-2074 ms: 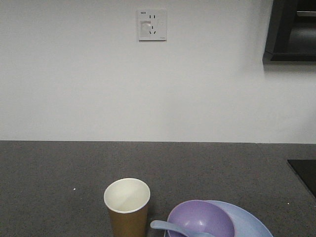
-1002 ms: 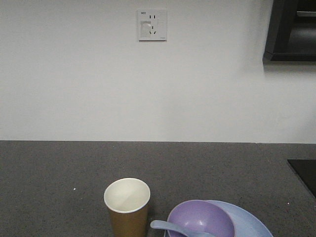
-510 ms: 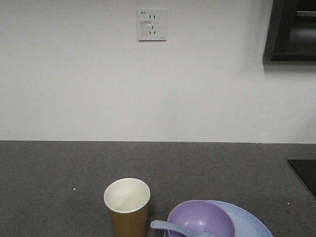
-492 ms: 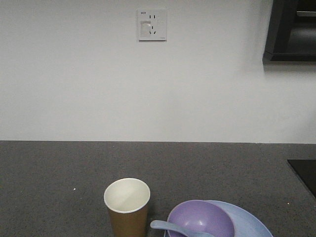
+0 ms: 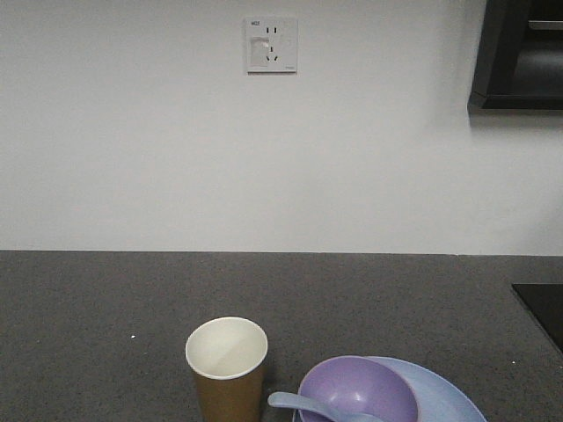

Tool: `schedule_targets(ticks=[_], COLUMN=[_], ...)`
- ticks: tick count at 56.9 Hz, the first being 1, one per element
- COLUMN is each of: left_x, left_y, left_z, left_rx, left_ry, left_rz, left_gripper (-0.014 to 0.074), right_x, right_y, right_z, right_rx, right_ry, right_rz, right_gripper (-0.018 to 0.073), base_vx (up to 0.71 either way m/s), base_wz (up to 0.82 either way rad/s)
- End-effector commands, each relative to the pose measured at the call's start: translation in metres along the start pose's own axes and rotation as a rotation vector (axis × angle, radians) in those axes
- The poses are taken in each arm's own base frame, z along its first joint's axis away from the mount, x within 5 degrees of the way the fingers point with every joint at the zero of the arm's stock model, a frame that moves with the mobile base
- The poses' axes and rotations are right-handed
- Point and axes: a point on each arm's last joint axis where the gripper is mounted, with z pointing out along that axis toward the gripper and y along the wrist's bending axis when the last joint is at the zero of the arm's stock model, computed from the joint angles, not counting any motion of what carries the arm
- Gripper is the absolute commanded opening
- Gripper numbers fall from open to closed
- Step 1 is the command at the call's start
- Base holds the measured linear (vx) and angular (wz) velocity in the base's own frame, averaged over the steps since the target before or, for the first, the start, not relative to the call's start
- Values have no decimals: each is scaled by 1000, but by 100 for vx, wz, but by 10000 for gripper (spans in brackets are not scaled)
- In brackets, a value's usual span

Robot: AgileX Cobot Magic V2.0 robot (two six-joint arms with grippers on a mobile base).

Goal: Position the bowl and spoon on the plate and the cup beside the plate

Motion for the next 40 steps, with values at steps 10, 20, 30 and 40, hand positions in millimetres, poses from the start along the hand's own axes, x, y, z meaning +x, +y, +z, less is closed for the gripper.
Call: schedule_targets(ticks=[10, 20, 30, 40], left_x=[-16, -16, -16, -16], left_y=[1, 1, 1, 1], left_z=[-3, -3, -3, -3], left_rx=[-2, -2, -2, -2], left_ry=[-114, -114, -113, -113], left_rz=[-5, -5, -5, -5], left_gripper=[-3, -3, -3, -3], right_x=[37, 69, 89, 93], right_y=[-6, -3, -2, -1], right_z=[-14, -21, -17, -17], right_rx=[140, 168, 169, 169], right_ry=[-138, -181, -128, -89], right_rz=[218, 207, 211, 215], right_gripper=[-6, -6, -6, -6], base_vx=[0, 0, 0, 0], base_wz=[0, 0, 0, 0])
